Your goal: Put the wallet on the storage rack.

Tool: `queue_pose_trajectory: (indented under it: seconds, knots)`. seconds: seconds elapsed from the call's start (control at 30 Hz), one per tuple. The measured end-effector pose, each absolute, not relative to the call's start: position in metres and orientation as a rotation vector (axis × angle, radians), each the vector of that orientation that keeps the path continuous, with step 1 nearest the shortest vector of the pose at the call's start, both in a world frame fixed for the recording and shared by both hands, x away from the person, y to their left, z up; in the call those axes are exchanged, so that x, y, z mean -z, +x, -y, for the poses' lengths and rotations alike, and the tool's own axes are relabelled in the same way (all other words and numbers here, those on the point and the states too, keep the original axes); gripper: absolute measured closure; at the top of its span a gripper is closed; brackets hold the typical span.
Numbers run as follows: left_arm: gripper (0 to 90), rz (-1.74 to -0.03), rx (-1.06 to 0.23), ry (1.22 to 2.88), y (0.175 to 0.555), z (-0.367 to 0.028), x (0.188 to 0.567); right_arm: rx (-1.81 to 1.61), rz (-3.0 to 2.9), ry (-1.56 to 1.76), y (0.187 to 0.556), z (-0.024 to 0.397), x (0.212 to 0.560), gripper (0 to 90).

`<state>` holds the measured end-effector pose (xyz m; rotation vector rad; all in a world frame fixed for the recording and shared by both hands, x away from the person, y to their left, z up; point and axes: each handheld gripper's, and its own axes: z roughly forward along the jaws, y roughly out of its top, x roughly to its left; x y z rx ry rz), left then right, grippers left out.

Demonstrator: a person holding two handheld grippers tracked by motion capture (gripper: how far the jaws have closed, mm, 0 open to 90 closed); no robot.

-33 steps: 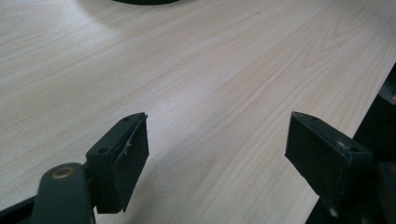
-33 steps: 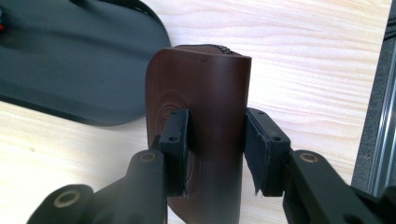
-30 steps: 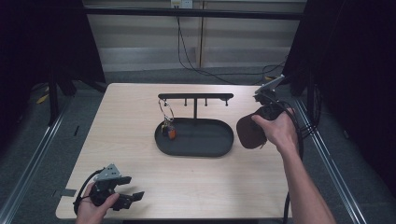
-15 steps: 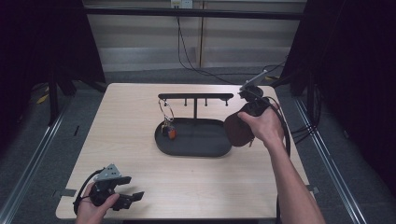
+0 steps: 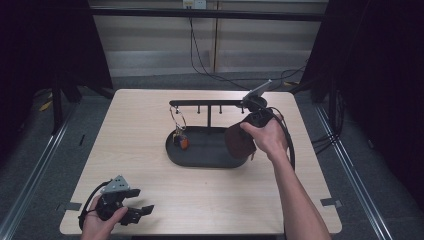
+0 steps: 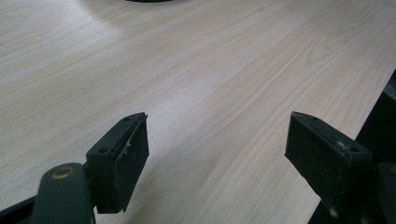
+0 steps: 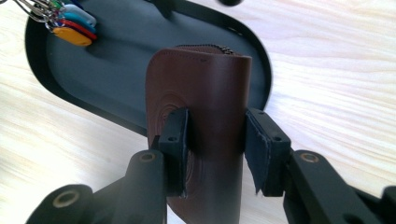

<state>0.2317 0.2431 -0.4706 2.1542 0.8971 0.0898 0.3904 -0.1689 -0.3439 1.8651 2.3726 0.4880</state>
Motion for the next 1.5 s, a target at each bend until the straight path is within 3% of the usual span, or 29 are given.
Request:
queue_pose_trajectory:
  seconds: [1.5]
  knots:
    - [21.3,-0.886,-0.085,2.164,0.232,-0.241,0.470,-0.794,-2.264,2.042,0.404,0.168,0.412,61.7]
